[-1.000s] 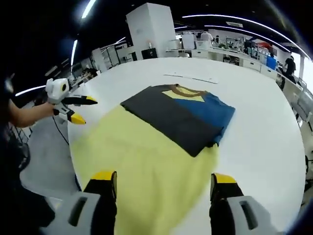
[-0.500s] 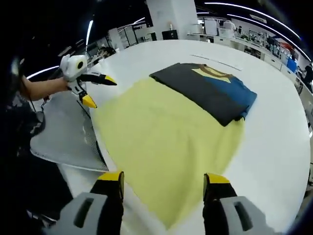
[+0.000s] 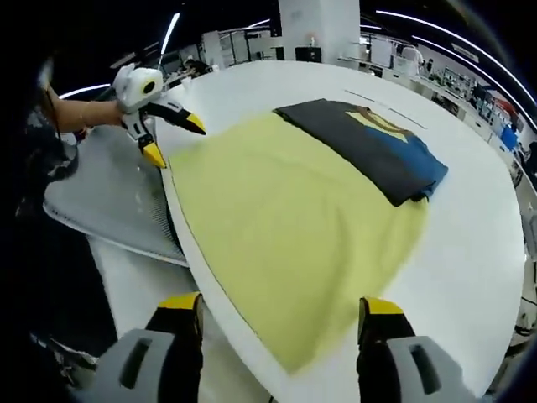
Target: Fold the garment on the visible template until the final outline fits inside the template.
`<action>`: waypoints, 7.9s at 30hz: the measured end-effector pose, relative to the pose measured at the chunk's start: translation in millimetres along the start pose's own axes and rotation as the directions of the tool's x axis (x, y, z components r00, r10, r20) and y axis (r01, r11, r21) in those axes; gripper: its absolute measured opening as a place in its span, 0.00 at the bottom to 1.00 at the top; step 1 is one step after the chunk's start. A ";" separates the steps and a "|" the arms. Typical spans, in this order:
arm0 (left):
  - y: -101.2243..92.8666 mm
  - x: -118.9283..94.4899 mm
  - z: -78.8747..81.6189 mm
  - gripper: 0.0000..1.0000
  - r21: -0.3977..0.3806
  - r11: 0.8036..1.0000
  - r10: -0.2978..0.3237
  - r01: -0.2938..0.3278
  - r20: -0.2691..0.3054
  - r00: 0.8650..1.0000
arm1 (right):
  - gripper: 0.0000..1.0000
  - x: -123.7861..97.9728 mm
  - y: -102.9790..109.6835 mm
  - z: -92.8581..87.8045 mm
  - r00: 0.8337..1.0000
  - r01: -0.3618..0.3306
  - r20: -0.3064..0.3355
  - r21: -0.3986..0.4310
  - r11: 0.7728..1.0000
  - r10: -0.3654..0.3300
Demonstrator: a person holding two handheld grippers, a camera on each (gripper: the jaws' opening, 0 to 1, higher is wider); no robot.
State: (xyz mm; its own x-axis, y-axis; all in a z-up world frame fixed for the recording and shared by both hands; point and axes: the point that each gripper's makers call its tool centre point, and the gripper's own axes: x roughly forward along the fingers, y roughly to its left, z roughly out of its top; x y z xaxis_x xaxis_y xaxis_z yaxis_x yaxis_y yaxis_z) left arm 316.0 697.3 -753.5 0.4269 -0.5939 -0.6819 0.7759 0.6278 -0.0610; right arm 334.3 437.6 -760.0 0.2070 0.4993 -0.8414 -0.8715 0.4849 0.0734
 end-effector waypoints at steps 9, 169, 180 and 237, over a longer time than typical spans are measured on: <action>2.1 2.7 -15.9 0.53 0.014 1.000 -0.003 0.004 -0.056 0.998 | 0.61 0.7 -4.4 -17.1 0.996 0.025 -0.086 -0.125 0.992 -0.036; 199.8 -33.0 186.7 0.00 0.022 0.840 0.521 -0.542 0.246 0.817 | 0.00 -58.3 -185.3 187.3 0.878 0.467 0.207 -0.172 0.867 -0.432; 236.2 7.1 182.5 0.00 -0.003 0.825 0.554 -0.566 0.205 0.807 | 0.00 -26.0 -219.1 183.3 0.882 0.462 0.160 -0.111 0.880 -0.443; 290.1 93.0 111.7 0.29 0.055 0.864 0.498 -0.501 0.066 0.865 | 0.18 77.0 -275.5 155.9 0.922 0.377 0.078 0.038 0.925 -0.379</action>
State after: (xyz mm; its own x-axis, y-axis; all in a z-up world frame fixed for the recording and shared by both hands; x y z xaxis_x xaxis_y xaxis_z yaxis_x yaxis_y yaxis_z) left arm 632.7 768.0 -753.3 0.7859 -0.2343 -0.5722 0.4819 0.8120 0.3294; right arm 659.6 454.4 -761.5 0.5557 0.3328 -0.7618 -0.7116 0.6642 -0.2289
